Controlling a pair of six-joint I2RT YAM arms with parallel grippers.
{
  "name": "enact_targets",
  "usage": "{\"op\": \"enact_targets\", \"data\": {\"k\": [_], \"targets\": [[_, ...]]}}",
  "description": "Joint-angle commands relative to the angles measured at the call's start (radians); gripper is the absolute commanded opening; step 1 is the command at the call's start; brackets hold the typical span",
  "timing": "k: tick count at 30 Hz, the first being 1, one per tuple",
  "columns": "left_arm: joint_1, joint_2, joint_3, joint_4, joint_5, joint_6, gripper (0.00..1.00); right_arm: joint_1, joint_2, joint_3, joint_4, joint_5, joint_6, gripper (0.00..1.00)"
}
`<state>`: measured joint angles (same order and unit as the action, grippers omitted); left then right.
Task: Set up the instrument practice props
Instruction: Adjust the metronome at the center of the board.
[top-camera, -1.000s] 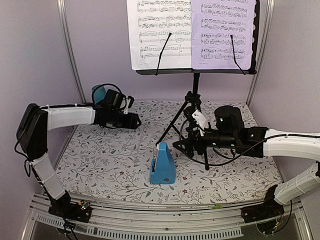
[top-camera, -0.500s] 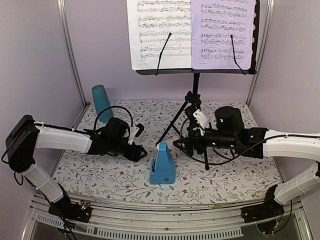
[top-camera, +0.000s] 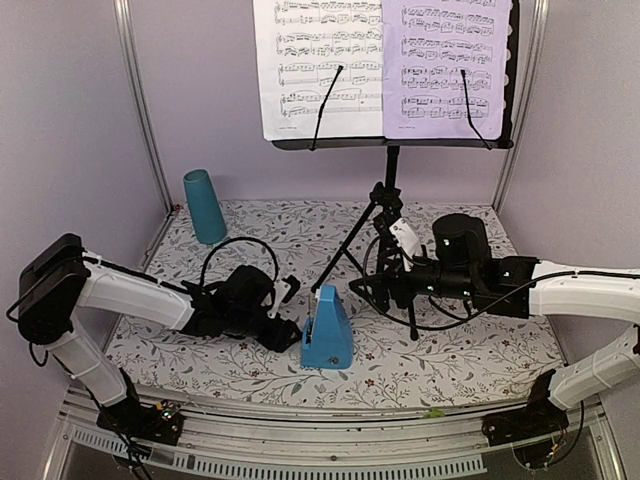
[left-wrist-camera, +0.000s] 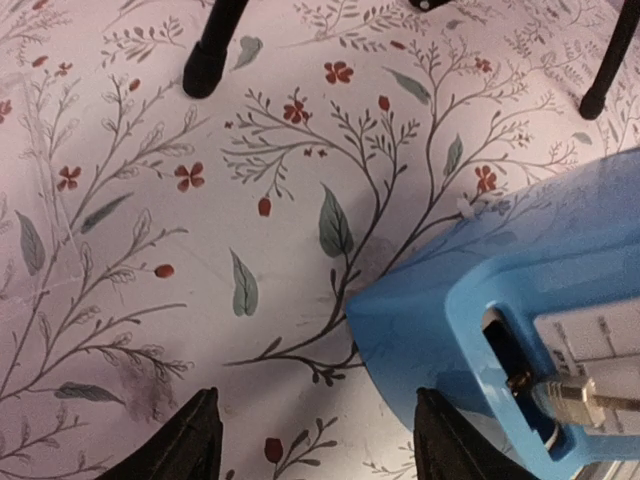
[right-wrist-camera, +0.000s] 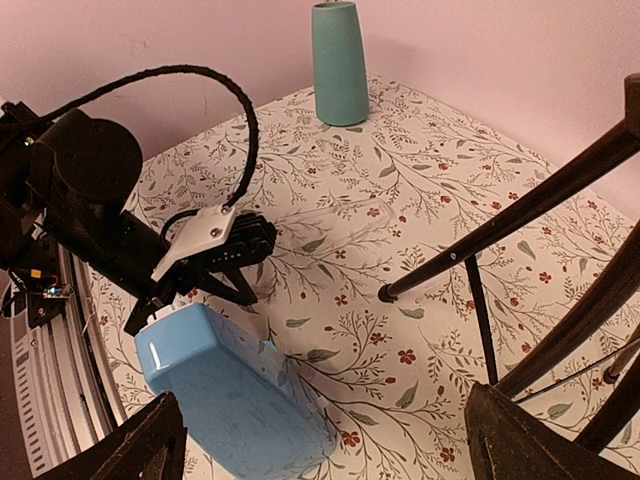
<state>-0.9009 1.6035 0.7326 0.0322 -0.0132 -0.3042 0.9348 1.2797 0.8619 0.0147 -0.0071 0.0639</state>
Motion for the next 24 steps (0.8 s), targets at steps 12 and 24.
{"op": "enact_targets", "data": {"k": [12,24], "targets": [[-0.205,0.003,0.028,0.109,0.014,-0.096,0.66,-0.02,-0.045,-0.024,-0.019,0.024,-0.006,0.99],[-0.156,-0.196,-0.153,0.36,0.114,0.262,0.67,-0.028,-0.019,0.023,-0.074,-0.005,0.138,0.99]]}}
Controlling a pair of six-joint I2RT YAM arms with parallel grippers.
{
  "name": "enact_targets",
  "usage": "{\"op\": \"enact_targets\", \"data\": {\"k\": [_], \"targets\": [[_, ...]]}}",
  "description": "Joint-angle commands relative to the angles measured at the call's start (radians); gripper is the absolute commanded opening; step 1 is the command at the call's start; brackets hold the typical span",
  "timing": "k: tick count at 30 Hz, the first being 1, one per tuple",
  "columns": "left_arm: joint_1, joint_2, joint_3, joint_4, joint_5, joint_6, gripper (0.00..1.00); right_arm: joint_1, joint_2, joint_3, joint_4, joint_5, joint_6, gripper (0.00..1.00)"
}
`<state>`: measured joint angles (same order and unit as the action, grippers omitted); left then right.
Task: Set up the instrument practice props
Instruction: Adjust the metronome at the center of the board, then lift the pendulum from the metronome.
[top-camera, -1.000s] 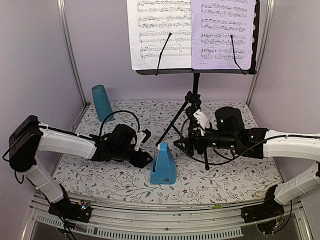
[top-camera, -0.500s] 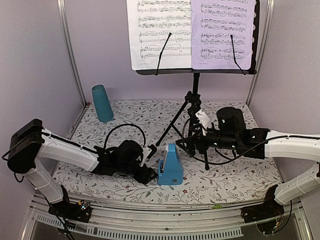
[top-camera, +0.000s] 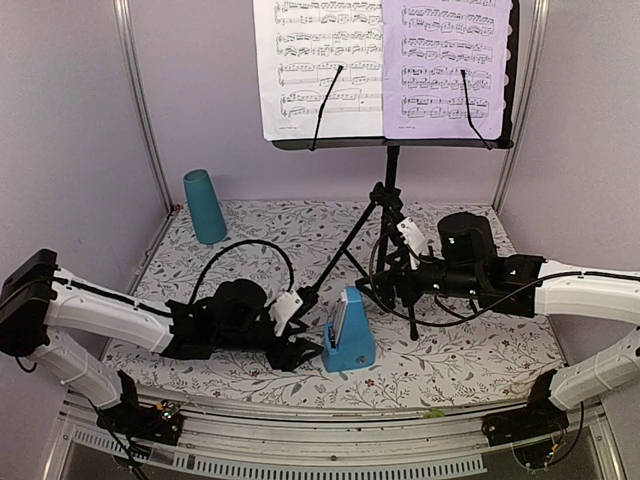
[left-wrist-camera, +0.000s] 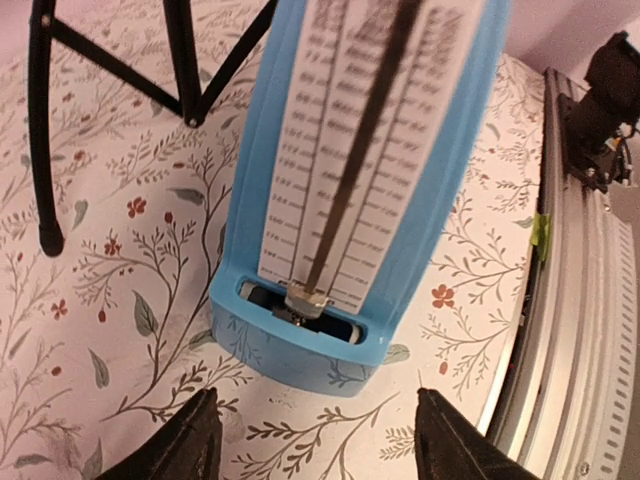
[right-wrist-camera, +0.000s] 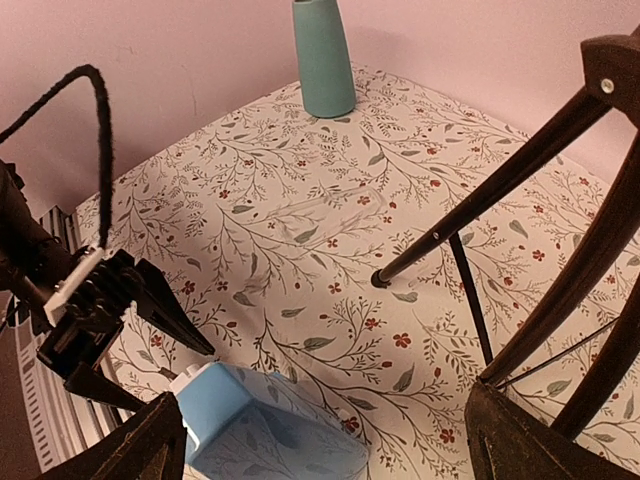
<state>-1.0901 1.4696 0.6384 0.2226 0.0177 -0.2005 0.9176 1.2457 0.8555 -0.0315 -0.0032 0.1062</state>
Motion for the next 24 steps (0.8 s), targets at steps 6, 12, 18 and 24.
{"op": "enact_targets", "data": {"k": [6,12,18,24], "targets": [[0.086,-0.035,-0.079,0.299,0.197,0.312,0.65,-0.011,0.049,0.039,-0.017,-0.032,0.192,0.99],[0.136,0.057,-0.016,0.305,0.317,0.389,0.61,-0.009,0.063,0.038,-0.024,-0.029,0.235,1.0],[0.138,0.131,0.03,0.3,0.318,0.418,0.58,-0.008,0.064,0.035,-0.044,-0.021,0.243,1.0],[0.139,0.162,0.049,0.287,0.322,0.43,0.52,-0.008,0.066,0.027,-0.052,-0.021,0.245,1.0]]}}
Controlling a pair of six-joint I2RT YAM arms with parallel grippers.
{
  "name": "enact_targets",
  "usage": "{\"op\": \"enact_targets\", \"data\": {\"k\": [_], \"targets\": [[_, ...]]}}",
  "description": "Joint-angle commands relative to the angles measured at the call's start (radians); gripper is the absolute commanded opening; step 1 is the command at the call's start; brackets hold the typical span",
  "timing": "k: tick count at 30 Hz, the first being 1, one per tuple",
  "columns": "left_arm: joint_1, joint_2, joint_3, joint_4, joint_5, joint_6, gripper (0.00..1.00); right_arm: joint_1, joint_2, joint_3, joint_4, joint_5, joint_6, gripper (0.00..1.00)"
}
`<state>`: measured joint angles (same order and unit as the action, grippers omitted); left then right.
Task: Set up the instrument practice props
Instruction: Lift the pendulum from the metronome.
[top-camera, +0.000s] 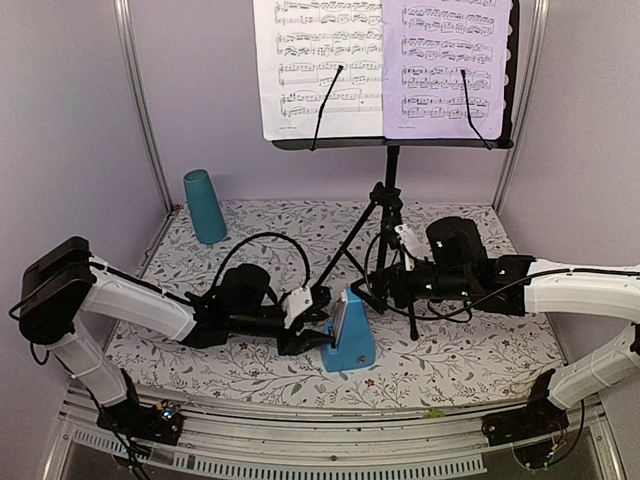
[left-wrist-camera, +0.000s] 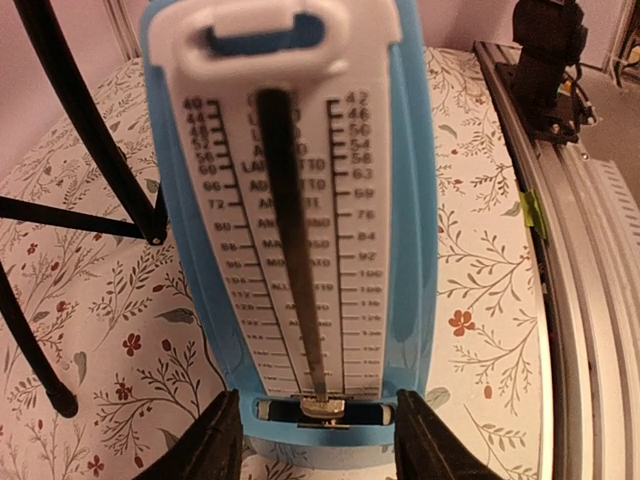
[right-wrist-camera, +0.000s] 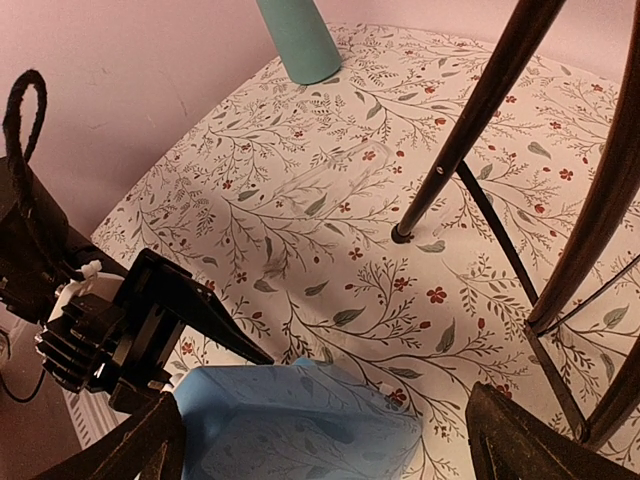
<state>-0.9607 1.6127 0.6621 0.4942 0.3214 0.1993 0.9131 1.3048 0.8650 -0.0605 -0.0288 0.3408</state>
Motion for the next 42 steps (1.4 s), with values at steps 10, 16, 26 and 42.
{"op": "enact_targets", "data": {"k": [10,16,26,42], "targets": [[0.022,0.055,0.045,-0.017,0.036,0.023,0.42,-0.003,0.011,0.019,-0.031,0.005,0.005,0.99],[0.023,0.065,0.043,-0.022,0.031,0.014,0.41,-0.003,0.013,0.02,-0.034,0.004,0.0,0.99],[0.023,0.083,0.049,-0.036,0.023,0.008,0.34,-0.002,0.016,0.019,-0.037,0.012,-0.002,0.99],[0.023,0.107,0.077,-0.064,0.036,0.005,0.23,-0.002,0.025,0.019,-0.039,0.021,-0.011,0.99]]}}
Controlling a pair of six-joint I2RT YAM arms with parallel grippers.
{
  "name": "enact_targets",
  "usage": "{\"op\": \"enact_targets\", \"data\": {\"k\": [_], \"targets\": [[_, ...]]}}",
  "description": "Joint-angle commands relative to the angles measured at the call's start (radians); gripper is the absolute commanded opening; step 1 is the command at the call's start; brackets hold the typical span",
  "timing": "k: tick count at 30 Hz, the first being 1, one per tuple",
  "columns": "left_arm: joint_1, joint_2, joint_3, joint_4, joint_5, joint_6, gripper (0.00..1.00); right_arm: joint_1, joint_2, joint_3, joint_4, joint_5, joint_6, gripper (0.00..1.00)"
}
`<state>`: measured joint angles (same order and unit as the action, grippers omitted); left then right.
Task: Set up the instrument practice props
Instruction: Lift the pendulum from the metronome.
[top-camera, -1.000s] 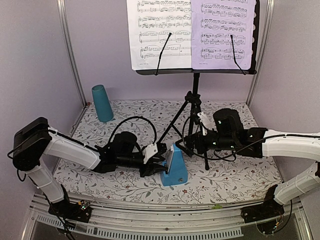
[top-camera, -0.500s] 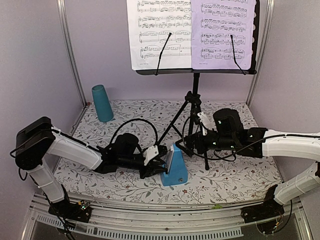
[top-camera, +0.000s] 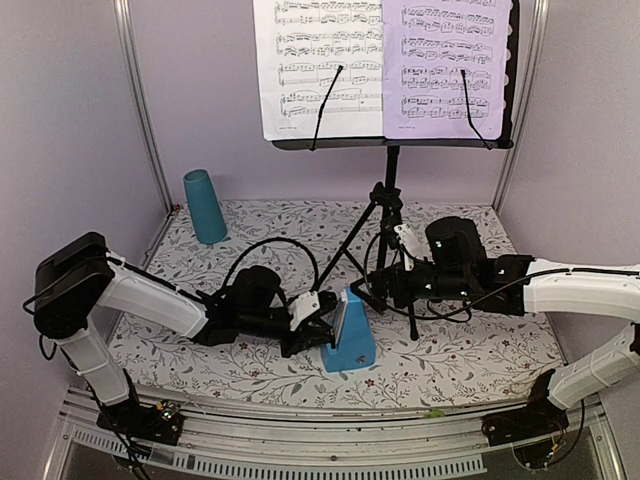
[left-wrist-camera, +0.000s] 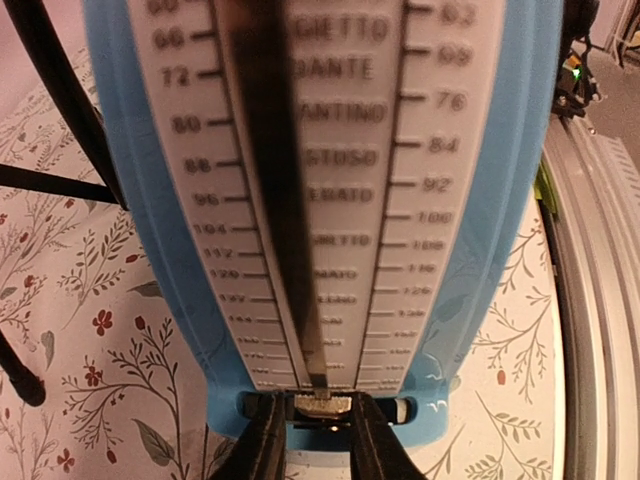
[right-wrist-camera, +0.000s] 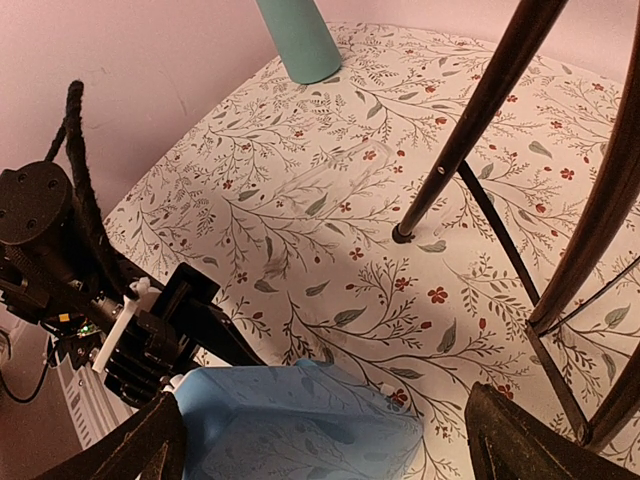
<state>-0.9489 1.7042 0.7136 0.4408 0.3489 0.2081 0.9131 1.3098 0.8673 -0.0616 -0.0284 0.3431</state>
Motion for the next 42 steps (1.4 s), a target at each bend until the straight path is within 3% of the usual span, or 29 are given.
{"op": "enact_targets", "data": {"k": [1,15,42], "targets": [[0.012,0.017,0.027,-0.011,0.009,-0.005,0.22,0.0,0.021,0.017,-0.038,0.021,-0.013,0.99],[0.01,-0.049,0.024,0.011,0.011,-0.007,0.16,0.008,0.041,0.024,-0.041,0.028,-0.027,0.99],[0.009,-0.165,0.046,-0.013,-0.011,-0.002,0.15,0.019,0.07,0.038,-0.047,0.036,-0.032,0.99]]}}
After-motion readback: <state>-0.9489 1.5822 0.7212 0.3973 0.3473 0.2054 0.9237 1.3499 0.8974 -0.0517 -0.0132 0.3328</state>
